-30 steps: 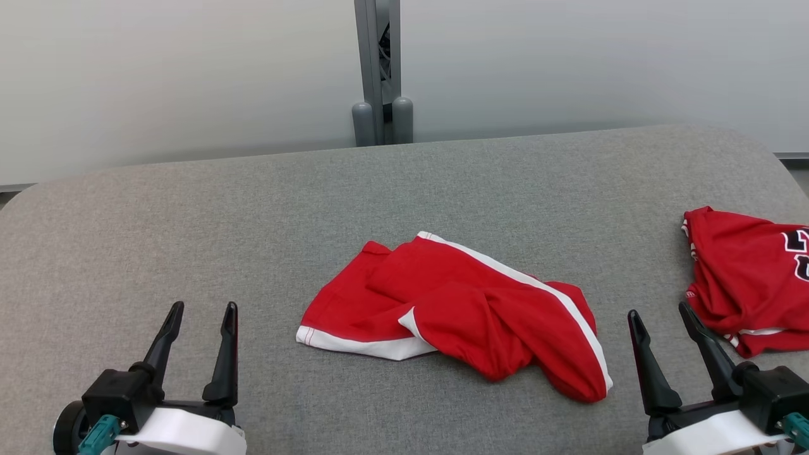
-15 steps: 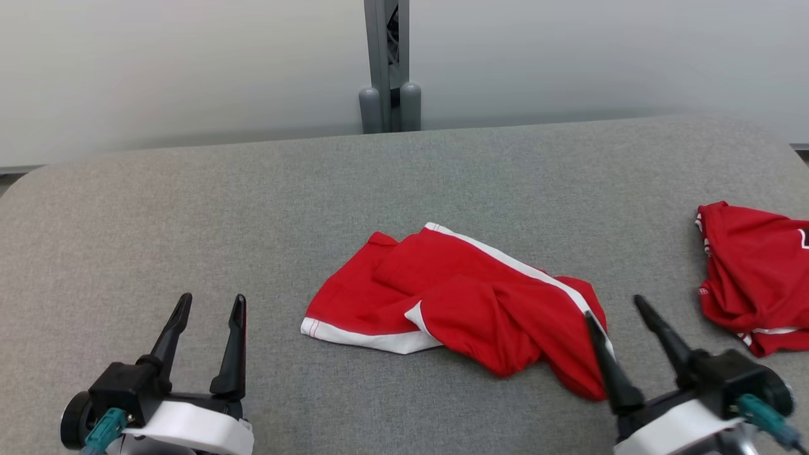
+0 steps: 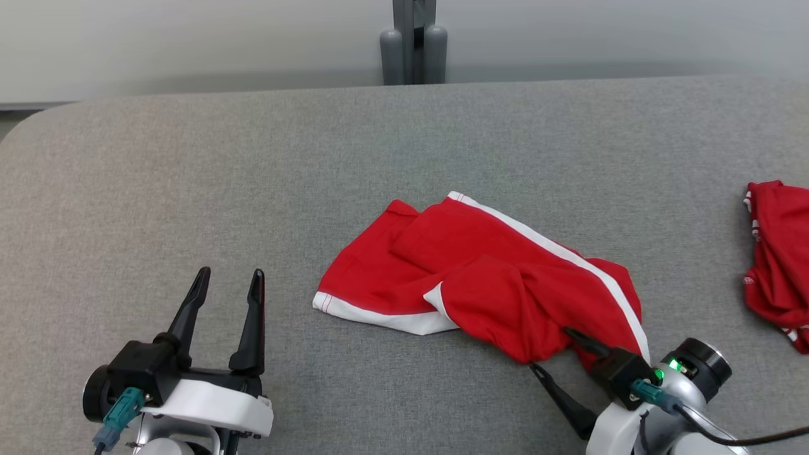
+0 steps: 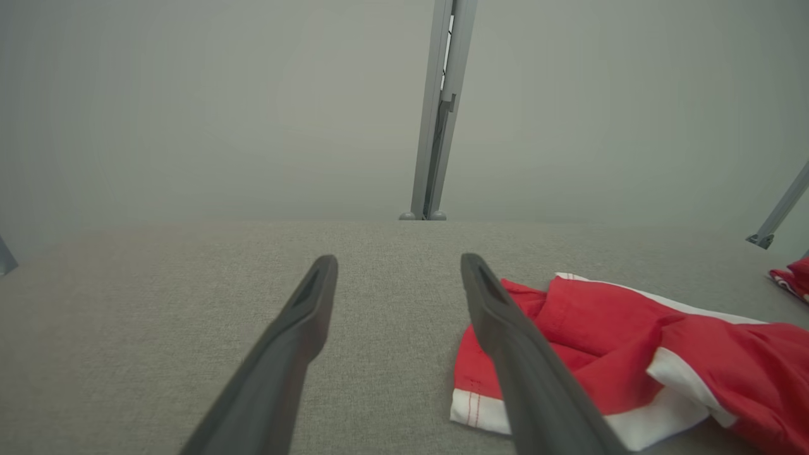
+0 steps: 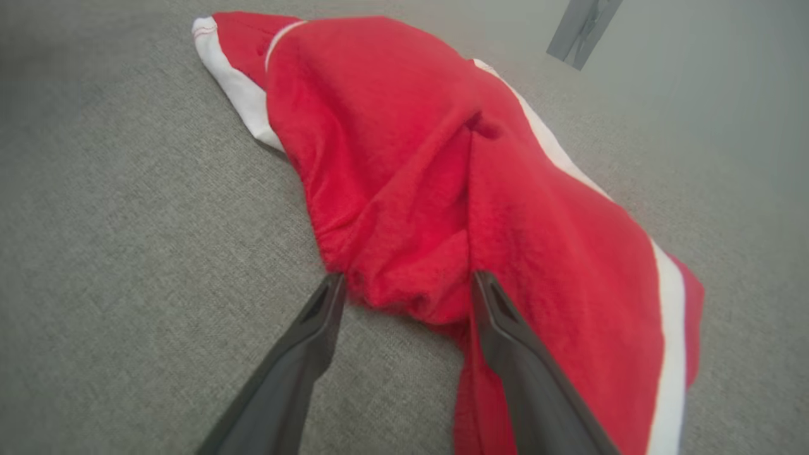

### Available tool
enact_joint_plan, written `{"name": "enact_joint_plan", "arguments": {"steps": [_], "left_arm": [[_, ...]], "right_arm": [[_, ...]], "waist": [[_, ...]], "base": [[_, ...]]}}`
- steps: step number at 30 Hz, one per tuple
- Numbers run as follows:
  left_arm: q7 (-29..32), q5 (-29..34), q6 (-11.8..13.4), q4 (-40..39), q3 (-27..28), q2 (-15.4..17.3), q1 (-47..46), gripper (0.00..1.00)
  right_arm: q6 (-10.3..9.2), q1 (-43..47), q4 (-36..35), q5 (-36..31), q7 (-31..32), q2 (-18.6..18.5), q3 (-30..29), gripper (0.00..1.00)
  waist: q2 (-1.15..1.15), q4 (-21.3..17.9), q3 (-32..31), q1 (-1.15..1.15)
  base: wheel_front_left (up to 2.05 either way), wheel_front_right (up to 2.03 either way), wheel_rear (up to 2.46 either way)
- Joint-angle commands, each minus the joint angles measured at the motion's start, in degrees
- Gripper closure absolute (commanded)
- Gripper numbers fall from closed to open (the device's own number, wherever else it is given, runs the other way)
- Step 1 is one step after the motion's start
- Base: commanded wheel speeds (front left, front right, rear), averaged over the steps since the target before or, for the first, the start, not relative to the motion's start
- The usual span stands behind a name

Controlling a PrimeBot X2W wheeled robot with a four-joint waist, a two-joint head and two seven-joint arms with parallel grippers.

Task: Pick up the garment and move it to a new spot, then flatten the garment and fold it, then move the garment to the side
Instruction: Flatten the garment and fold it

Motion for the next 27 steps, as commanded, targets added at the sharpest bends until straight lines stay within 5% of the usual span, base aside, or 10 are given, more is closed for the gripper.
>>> {"name": "enact_joint_plan", "arguments": {"steps": [1,3,4,6,11,18,22,27], "left_arm": [[-0.5,-0.3,-0.2,0.5,0.0,-0.2,-1.5,0.0],[-0.9,-0.4,-0.5,1.2,-0.2,-0.4,-1.9,0.0],[-1.1,-0.4,-0.6,1.6,-0.2,-0.4,-2.3,0.0],[-1.5,-0.5,-0.7,2.2,-0.3,-0.5,-2.9,0.0],[-2.0,-0.5,-0.8,3.2,0.2,-0.1,-3.2,0.0],[-2.4,-0.5,-0.9,3.7,0.7,0.5,-3.6,0.0],[-2.5,-0.4,-0.9,3.7,0.6,0.8,-3.8,0.0],[-2.5,-0.3,-0.6,3.3,0.3,0.9,-3.8,0.0]], "right_arm": [[-0.03,-2.0,1.6,-0.8,0.0,-1.0,1.2,0.0],[-0.04,-3.6,3.7,-1.1,0.4,-1.8,3.1,0.0],[-0.04,-4.5,4.5,-0.8,0.5,-1.9,3.8,0.52],[-0.04,-5.8,5.5,0.3,0.4,-2.4,5.1,1.0],[-0.04,-8.3,1.2,9.1,2.2,-5.3,10.3,1.0],[-0.03,-12.2,-11.9,25.3,8.8,-14.3,16.0,1.0],[-0.03,-13.0,-20.5,38.7,11.5,-18.7,14.3,1.0],[-0.02,-12.5,-25.8,56.2,8.4,-19.2,6.4,1.0]], "waist": [[0.0,0.6,1.2,0.0],[0.0,0.7,1.6,0.0],[0.0,0.8,1.9,0.0],[0.0,0.7,2.0,0.0],[0.0,-0.4,2.3,0.0],[0.0,-2.5,2.3,0.0],[0.0,-3.4,2.3,0.0],[0.0,-4.0,2.5,0.0]], "base": [[0.0,0.0,0.0],[0.0,0.0,0.0],[0.0,0.0,0.0],[0.0,0.0,0.0],[0.0,0.0,0.0],[0.0,0.0,0.0],[0.0,0.0,0.0],[0.0,0.0,0.0]]}}
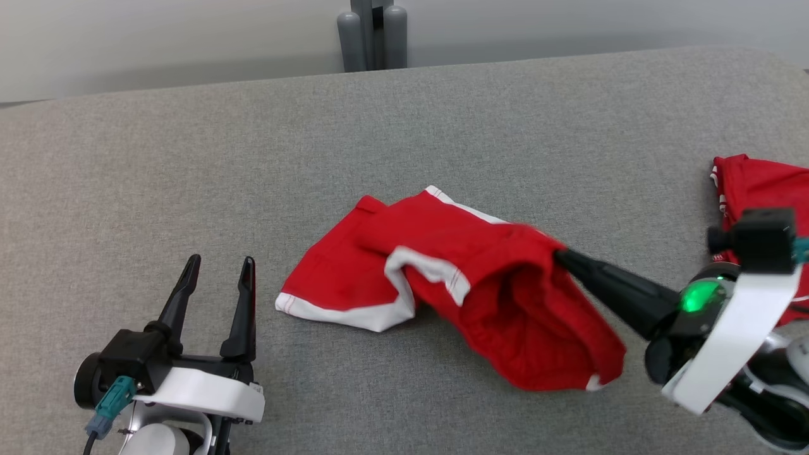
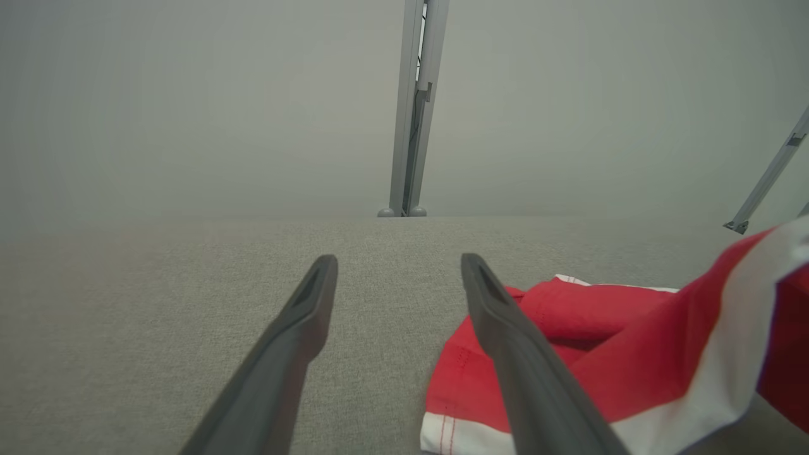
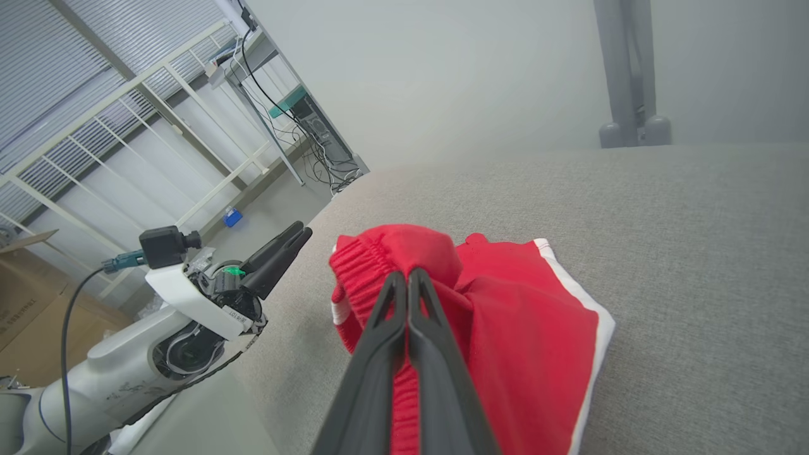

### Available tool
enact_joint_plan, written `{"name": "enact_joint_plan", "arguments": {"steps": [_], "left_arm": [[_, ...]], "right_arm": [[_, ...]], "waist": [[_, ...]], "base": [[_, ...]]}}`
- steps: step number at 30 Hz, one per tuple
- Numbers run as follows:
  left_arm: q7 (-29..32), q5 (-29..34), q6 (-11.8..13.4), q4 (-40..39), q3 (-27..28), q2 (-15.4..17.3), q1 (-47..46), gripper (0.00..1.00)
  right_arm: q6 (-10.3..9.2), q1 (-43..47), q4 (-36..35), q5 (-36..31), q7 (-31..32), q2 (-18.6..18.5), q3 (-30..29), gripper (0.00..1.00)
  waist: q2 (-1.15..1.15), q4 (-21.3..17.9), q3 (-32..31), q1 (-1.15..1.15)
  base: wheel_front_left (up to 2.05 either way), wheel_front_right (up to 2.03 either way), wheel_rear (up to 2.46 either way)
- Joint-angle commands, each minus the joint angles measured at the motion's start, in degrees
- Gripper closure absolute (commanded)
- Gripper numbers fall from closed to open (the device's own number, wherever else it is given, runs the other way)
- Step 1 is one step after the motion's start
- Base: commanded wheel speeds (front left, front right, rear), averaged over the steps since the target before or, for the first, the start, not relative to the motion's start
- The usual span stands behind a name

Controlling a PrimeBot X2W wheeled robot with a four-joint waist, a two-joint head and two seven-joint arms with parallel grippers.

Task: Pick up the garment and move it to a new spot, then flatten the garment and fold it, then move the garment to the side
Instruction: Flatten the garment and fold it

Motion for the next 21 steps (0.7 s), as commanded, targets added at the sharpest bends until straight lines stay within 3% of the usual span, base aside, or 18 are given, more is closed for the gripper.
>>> {"name": "enact_joint_plan", "arguments": {"steps": [1,4,6,9,15,16,17,18,21], "left_arm": [[-0.1,0.1,0.1,-0.3,0.0,0.3,-0.9,0.0],[0.1,0.2,-0.1,-0.5,-0.5,0.3,-1.8,0.0],[0.2,0.2,-0.4,-0.5,-0.8,0.2,-2.4,0.0],[0.3,0.3,-0.6,-0.2,-1.2,0.2,-3.0,0.0],[0.1,0.2,-0.8,0.4,-1.5,0.4,-4.3,0.0],[0.1,0.1,-0.9,0.4,-1.6,0.5,-4.4,0.0],[0.1,0.1,-1.0,0.5,-1.6,0.5,-4.4,0.0],[0.1,0.1,-1.0,0.6,-1.7,0.6,-4.5,0.0],[0.0,0.0,-1.0,1.0,-1.8,0.7,-4.6,0.0]], "right_arm": [[0.0,0.4,0.2,2.3,-0.4,0.2,-0.8,1.0],[0.0,1.0,4.7,12.8,-2.2,-0.2,-5.9,1.0],[0.0,1.4,8.6,16.1,-2.3,-0.3,-7.1,1.0],[0.01,1.1,15.2,18.4,-2.7,-0.2,-7.9,1.0],[0.0,-1.2,26.6,16.6,-7.1,1.2,-7.3,1.0],[0.0,-1.6,28.8,15.4,-8.7,1.3,-7.3,0.68],[0.0,-2.3,30.3,14.4,-10.0,1.8,-6.9,0.21],[0.01,-2.9,31.9,13.9,-11.5,2.6,-6.7,0.0],[0.0,-4.6,36.8,10.6,-16.7,3.6,-6.0,0.0]], "waist": [[0.0,0.0,0.2,0.0],[0.0,0.5,1.1,0.0],[0.0,1.0,1.6,0.0],[0.0,1.7,2.3,0.0],[0.0,2.3,3.6,0.0],[0.0,2.3,3.8,0.0],[0.0,2.3,3.9,0.0],[0.0,2.3,4.0,0.0],[0.0,2.2,3.9,0.0]], "base": [[0.0,0.0,0.0],[0.0,0.0,0.0],[0.0,0.0,0.0],[0.0,0.0,0.0],[0.0,0.0,0.0],[0.0,0.0,0.0],[0.0,0.0,0.0],[0.0,0.0,0.0],[0.0,0.0,0.0]]}}
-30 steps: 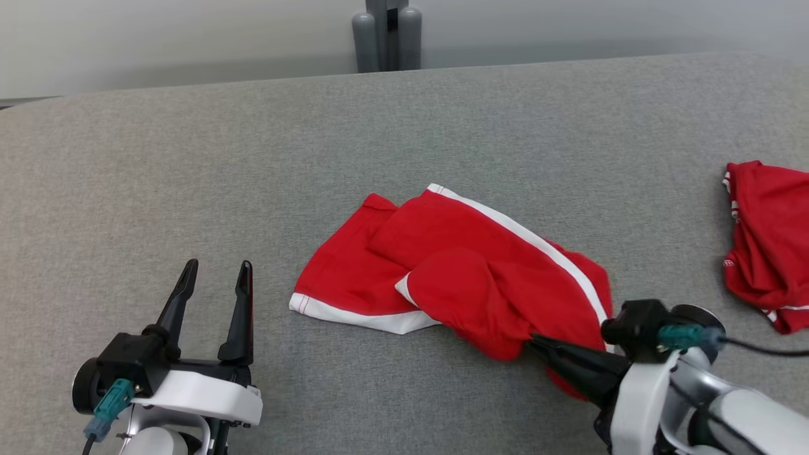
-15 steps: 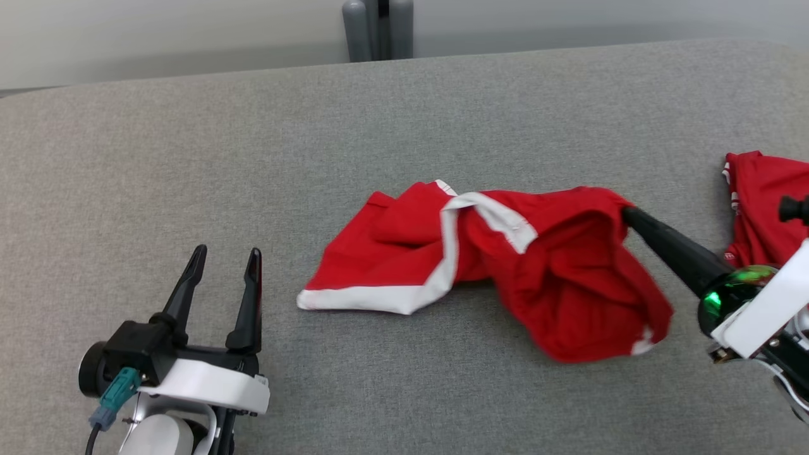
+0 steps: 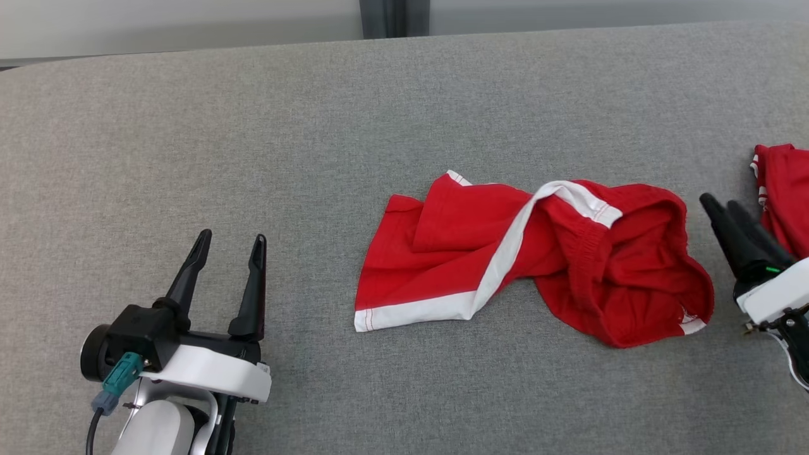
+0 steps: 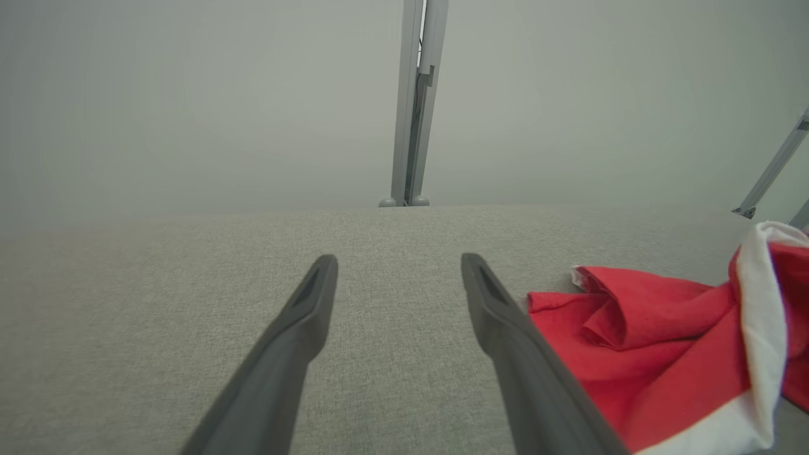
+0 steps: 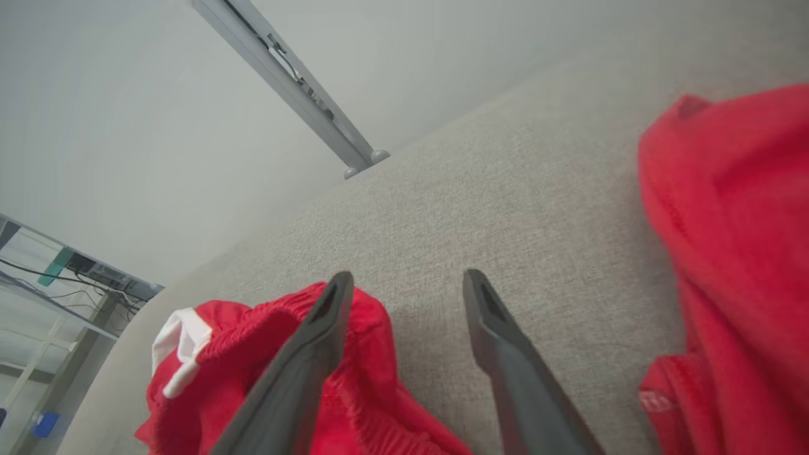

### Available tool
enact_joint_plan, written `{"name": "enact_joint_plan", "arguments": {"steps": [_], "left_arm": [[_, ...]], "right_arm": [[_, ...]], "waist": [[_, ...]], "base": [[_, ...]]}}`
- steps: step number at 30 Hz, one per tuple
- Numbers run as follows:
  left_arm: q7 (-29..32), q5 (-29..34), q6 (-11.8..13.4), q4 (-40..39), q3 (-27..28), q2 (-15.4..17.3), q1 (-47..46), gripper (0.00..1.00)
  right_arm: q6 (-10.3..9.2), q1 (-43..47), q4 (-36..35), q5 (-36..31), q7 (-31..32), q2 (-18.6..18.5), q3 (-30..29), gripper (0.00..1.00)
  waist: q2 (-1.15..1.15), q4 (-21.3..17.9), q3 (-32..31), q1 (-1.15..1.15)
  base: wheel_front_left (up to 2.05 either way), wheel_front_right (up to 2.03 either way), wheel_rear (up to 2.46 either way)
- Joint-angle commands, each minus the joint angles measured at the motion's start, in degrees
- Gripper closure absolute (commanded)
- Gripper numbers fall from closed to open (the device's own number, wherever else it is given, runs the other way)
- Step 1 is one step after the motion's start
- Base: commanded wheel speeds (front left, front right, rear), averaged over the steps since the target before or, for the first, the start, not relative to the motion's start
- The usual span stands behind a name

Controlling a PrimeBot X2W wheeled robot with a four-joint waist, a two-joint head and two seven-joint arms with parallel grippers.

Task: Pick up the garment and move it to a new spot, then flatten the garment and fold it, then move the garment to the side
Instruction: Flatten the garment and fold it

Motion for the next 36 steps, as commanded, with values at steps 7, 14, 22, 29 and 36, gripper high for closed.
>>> {"name": "enact_joint_plan", "arguments": {"steps": [7,14,22,29,36], "left_arm": [[-0.7,-0.3,0.1,0.7,0.6,0.7,-0.7,0.0],[-1.2,0.0,0.8,-0.1,1.4,1.0,0.5,0.0],[-1.2,0.6,1.8,-1.7,1.6,1.6,1.7,0.0],[-0.2,1.4,3.6,-3.5,1.4,2.5,5.1,0.0],[1.2,1.0,5.0,-5.3,1.4,2.9,8.8,0.0]], "right_arm": [[0.0,-4.6,10.2,-13.0,-9.7,3.3,-8.7,0.0],[0.0,2.2,-0.5,-37.1,-9.5,12.6,-26.9,0.0],[0.0,12.8,-13.7,-53.7,-9.5,21.4,-28.9,0.0],[-0.01,20.6,-18.0,-61.5,-6.6,25.6,-28.7,0.0],[-0.01,26.6,-20.1,-64.7,-3.6,28.2,-30.3,0.0]], "waist": [[0.0,-1.1,-1.7,0.0],[0.0,-2.3,-3.8,0.0],[0.0,-2.8,-6.6,0.0],[0.0,-2.6,-9.8,0.0],[0.0,-1.9,-12.8,0.0]], "base": [[0.0,0.0,0.0],[0.0,0.0,0.0],[0.0,0.0,0.0],[0.0,0.0,0.0],[0.0,0.0,0.0]]}}
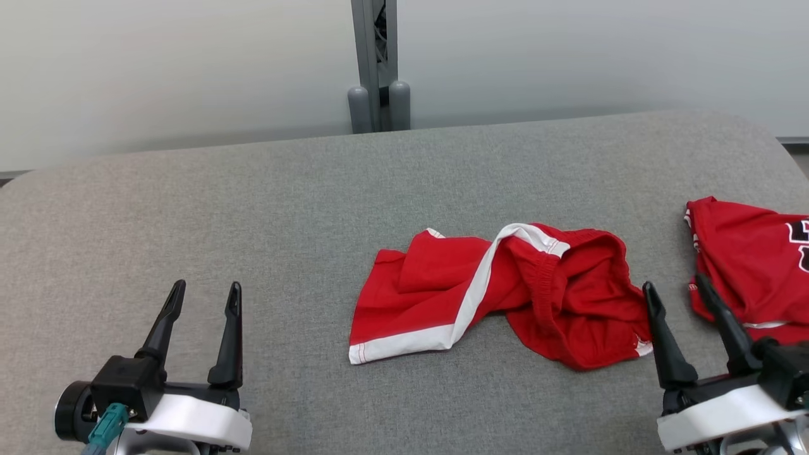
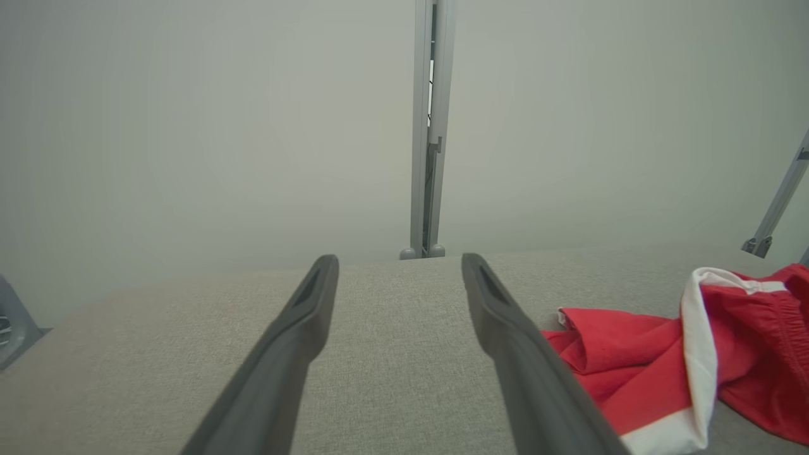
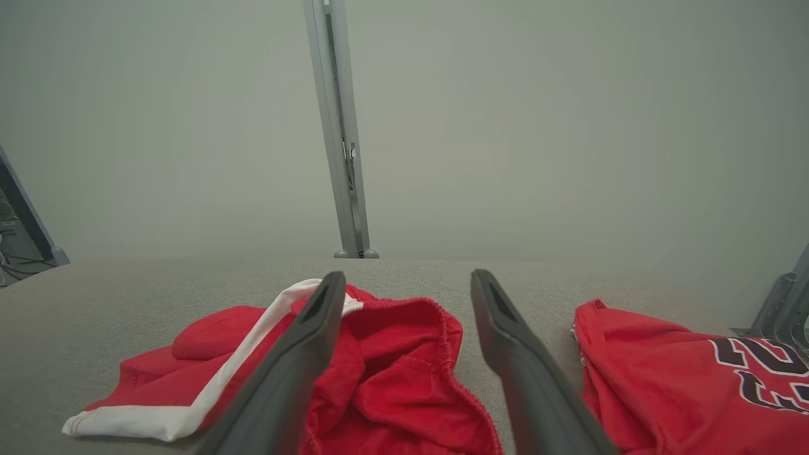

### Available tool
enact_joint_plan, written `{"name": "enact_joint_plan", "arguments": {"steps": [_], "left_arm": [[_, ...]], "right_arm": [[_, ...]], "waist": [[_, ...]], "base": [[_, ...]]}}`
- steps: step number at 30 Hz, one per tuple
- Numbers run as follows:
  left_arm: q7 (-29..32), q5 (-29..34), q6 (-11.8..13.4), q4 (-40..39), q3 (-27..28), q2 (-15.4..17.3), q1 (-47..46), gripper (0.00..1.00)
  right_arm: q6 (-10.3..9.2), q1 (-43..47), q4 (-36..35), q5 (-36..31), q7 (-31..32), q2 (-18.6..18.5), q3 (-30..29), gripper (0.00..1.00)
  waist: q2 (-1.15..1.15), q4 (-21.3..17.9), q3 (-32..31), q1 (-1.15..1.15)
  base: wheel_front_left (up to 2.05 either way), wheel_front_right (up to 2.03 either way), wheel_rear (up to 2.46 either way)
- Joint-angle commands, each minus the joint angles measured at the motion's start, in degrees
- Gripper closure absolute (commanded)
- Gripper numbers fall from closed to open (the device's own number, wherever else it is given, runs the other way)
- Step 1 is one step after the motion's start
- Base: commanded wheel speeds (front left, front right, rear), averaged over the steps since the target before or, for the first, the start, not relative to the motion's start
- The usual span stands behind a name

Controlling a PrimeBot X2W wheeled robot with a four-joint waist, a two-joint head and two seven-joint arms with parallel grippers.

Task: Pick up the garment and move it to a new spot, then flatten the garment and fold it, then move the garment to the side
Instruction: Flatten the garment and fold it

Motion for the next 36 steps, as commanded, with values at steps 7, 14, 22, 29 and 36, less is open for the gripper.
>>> {"name": "enact_joint_plan", "arguments": {"steps": [7,14,22,29,36], "left_arm": [[1.9,-0.5,1.0,-1.0,-0.2,0.8,2.3,0.0],[2.8,-0.4,1.5,-1.8,-0.6,1.0,2.6,0.0],[3.1,-0.4,1.6,-2.4,-1.1,1.1,2.1,0.0],[4.4,-0.2,0.5,-3.2,-3.0,0.8,0.3,0.0],[10.0,-2.7,-4.3,1.3,-8.8,-1.9,-3.4,0.0]], "right_arm": [[-0.02,3.6,-1.7,-1.9,2.9,1.1,-1.0,0.0],[-0.02,4.3,-2.7,-2.3,4.4,1.7,-1.3,0.0],[-0.02,4.0,-2.7,-2.1,4.6,1.9,-1.4,0.0],[-0.02,3.3,-2.7,-2.1,4.3,2.0,-1.1,0.0],[-0.02,1.9,-2.1,-2.0,4.4,2.3,0.1,0.0]], "waist": [[0.0,0.6,-2.2,0.0],[0.0,1.0,-2.1,0.0],[0.0,1.3,-1.8,0.0],[0.0,1.6,-0.8,0.0],[0.0,1.2,1.8,0.0]], "base": [[0.0,0.0,0.0],[0.0,0.0,0.0],[0.0,0.0,0.0],[0.0,0.0,0.0],[0.0,0.0,0.0]]}}
